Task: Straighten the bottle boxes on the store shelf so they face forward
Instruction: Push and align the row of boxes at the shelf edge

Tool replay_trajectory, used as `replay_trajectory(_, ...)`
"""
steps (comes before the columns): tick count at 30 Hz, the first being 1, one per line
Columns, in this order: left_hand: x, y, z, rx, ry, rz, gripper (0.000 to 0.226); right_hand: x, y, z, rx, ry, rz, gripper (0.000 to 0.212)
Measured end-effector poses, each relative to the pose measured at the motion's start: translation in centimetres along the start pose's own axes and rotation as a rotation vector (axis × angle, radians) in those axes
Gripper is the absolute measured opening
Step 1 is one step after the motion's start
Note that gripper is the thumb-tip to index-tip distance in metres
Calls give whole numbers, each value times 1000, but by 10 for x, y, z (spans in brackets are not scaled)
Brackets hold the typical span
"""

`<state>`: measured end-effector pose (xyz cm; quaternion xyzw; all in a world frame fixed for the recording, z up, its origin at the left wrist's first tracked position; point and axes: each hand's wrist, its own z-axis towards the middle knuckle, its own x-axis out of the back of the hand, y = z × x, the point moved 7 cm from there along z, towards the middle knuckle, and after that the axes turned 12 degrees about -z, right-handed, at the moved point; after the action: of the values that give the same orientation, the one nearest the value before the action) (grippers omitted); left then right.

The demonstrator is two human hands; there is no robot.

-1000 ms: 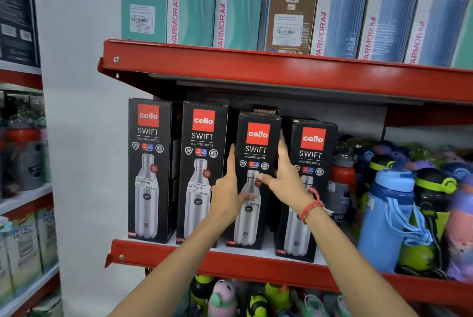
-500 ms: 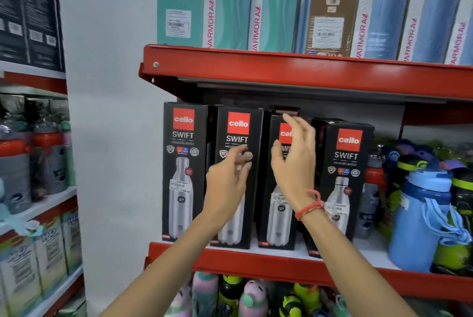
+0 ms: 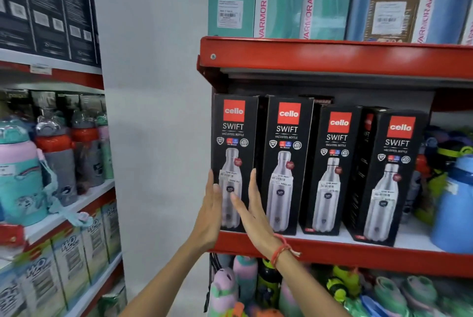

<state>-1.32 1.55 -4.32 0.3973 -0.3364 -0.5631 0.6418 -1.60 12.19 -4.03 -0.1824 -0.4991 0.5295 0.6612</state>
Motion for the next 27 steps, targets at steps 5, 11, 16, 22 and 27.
replay_trajectory(5, 12, -3, -7, 107, -84, 39, 79, 4, 2, -7, -52, -32, 47, 71)
replay_trajectory(11, 16, 3, -24, 119, -66, 9, 84, 10, 4, -18, -64, -53, 43, 69)
replay_trajectory(16, 17, 0, -28, 120, -4, 13, 72, 15, 2, -21, -37, -60, 0, 68)
replay_trajectory(22, 11, 29, -46, -183, 337, 253, 56, 62, 15, -30, -62, 317, -84, 40)
replay_trajectory(27, -58, 45, -51, -229, 76, 124, 48, 113, 37, -38, -100, 553, -152, 34)
